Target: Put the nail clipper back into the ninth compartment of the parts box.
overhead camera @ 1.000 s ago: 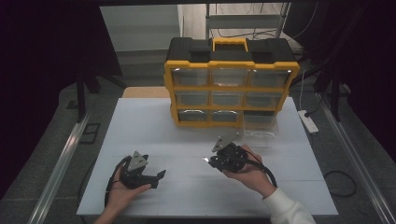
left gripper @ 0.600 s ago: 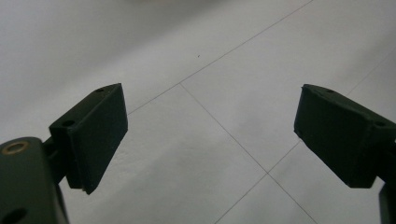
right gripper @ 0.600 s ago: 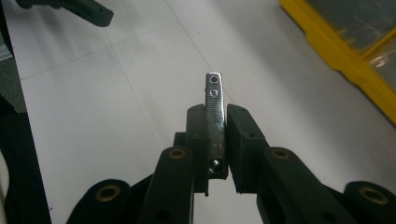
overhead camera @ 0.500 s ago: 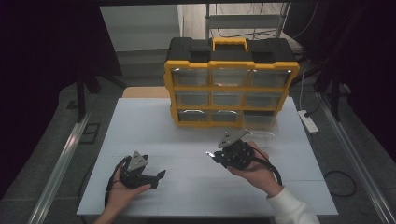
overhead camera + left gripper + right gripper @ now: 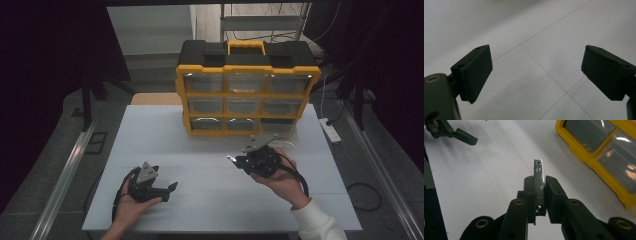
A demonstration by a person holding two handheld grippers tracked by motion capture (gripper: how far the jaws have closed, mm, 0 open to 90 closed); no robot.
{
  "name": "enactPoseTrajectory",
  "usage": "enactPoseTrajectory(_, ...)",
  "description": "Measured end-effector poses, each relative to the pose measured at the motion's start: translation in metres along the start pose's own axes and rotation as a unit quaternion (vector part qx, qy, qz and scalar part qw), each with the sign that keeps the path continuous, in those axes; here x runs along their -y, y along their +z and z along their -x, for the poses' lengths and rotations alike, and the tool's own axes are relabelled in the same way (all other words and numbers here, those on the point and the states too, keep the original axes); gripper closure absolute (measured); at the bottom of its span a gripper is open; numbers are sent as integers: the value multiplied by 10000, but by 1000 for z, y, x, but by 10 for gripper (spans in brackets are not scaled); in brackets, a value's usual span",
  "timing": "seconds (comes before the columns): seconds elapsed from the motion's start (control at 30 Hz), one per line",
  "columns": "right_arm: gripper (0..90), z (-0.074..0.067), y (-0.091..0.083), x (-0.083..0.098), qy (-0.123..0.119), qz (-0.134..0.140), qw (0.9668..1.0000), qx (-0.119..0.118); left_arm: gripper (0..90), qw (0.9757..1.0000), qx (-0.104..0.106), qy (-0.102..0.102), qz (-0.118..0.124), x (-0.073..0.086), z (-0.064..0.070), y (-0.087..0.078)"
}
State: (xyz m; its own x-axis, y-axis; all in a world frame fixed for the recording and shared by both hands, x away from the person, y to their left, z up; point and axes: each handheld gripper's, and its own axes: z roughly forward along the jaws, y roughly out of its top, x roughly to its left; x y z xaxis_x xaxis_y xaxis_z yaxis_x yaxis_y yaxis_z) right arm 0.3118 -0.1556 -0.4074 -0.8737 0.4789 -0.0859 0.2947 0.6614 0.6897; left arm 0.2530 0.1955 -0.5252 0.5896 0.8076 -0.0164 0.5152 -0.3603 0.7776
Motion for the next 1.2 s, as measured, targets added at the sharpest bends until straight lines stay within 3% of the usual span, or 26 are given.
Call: enactPoseTrajectory(1.2,795,35,-16,11,458,159,9966,666,108,10000,16,16,9,0,0,0)
